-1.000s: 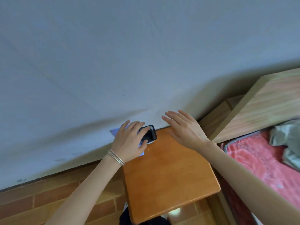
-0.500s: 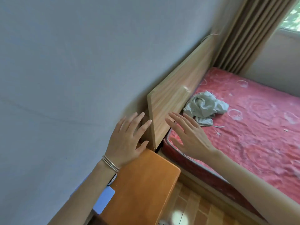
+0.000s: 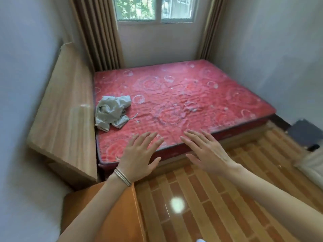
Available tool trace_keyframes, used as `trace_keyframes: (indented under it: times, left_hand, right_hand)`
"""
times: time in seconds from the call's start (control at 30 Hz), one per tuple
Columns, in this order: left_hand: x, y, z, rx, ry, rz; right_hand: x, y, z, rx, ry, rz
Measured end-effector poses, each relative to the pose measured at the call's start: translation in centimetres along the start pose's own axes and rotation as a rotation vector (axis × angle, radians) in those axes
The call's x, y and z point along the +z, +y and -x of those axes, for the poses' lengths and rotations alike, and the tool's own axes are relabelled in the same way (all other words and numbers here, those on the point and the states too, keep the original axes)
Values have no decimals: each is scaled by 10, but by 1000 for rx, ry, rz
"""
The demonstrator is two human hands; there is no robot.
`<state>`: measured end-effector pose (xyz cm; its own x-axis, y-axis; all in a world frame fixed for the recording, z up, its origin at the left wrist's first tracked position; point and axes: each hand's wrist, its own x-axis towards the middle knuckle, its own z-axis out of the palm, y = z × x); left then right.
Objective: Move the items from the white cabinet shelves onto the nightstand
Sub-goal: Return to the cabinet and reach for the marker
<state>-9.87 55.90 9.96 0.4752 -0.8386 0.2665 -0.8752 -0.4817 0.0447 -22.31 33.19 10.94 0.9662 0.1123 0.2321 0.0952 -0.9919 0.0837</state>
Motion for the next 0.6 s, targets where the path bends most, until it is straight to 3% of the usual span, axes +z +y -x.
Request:
trace_keyframes:
  times: [0.33,0.6]
  left_hand:
    - [13,177,-118,461,54,136]
    - [11,353,-179,635,25,189]
  right_hand:
    - [-64,88,178,439,-74,123]
    - [-125,163,322,717,-20,160]
